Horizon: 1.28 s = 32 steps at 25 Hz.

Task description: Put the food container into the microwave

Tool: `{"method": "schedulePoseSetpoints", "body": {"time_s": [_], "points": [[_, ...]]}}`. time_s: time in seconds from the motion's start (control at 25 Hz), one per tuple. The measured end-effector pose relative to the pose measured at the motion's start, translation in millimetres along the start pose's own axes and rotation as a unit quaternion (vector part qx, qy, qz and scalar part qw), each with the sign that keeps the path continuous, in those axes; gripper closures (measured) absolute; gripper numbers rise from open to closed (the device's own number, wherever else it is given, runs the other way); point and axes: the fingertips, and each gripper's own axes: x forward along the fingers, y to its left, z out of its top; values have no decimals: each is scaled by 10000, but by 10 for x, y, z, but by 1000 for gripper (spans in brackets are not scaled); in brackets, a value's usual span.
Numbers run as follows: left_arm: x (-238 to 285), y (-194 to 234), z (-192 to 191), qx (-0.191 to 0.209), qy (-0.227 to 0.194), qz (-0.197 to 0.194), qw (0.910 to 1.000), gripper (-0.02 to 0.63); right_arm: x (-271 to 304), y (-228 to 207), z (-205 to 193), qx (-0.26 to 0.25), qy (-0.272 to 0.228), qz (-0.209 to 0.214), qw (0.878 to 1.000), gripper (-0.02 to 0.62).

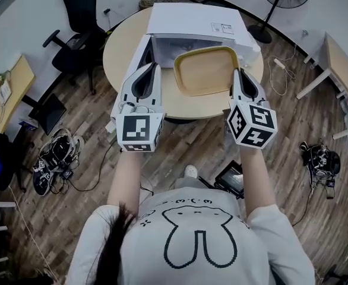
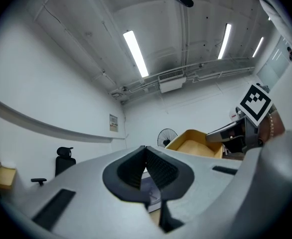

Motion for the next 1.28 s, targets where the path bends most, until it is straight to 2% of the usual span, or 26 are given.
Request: {"method": "schedulePoseSetpoints", "body": {"time_s": [0.36, 0.64, 0.96, 1.28], "points": [[603, 90, -158, 152, 131, 452, 9988, 598, 815, -276, -77, 29, 139, 523, 9985, 558], [752, 163, -327, 94, 310, 743, 9967, 598, 1117, -292, -299, 160, 392, 818, 9957, 558], [737, 148, -542, 27, 548, 788, 9954, 597, 1158, -265, -670, 442, 769, 880, 9922, 558], [848, 168, -764, -75, 749, 652, 9950, 598, 1256, -297, -1017, 771, 1167, 693, 9877, 558]]}}
